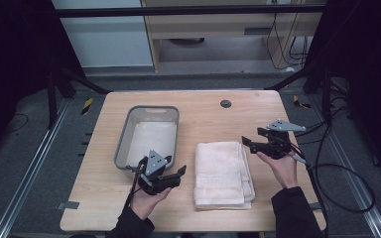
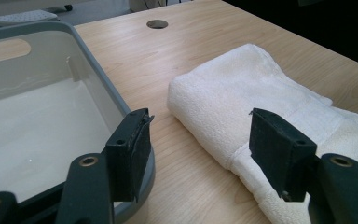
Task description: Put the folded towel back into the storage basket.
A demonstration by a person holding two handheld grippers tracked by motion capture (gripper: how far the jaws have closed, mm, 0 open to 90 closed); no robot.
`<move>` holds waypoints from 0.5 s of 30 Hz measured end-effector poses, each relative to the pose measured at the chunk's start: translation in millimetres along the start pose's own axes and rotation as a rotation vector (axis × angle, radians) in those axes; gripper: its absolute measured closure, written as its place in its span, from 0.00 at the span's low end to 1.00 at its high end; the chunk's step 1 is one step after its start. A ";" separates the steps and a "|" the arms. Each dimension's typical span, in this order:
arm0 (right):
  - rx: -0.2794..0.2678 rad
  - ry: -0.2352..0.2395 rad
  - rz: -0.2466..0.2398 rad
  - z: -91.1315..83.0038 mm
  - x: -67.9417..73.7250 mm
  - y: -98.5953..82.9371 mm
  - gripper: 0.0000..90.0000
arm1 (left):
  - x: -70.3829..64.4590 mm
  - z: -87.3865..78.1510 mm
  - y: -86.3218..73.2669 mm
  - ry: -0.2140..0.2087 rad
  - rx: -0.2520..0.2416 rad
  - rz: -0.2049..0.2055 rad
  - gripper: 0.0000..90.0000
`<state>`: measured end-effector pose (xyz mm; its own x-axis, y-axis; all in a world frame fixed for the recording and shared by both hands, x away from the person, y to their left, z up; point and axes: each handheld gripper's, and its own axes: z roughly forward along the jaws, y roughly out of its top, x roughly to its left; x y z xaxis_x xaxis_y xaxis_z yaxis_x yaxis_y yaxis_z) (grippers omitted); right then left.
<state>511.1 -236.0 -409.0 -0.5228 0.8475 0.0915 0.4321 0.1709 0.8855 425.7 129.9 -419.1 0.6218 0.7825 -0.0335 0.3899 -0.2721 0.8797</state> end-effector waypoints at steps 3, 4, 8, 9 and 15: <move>0.015 0.003 -0.002 3.8 0.7 -1.5 0.30 | -3.7 3.4 -2.3 -0.007 0.014 0.003 0.42; 0.023 0.006 0.000 5.7 1.2 -2.4 0.30 | -5.0 4.7 -3.3 -0.009 0.019 0.004 0.42; 0.051 0.012 0.001 13.0 2.6 -5.9 0.30 | -9.6 9.5 -6.6 -0.020 0.037 0.011 0.42; 0.055 0.013 0.003 14.3 3.1 -6.5 0.30 | -11.2 10.8 -7.6 -0.023 0.042 0.012 0.42; 0.084 0.025 0.011 23.5 4.3 -13.0 0.28 | -18.9 17.3 -12.6 -0.039 0.068 0.024 0.42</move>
<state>520.5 -222.8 -430.8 -0.5354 0.8369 0.1132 0.4978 0.2044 0.8429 420.8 108.9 -437.8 0.6570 0.7532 -0.0324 0.4187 -0.3288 0.8465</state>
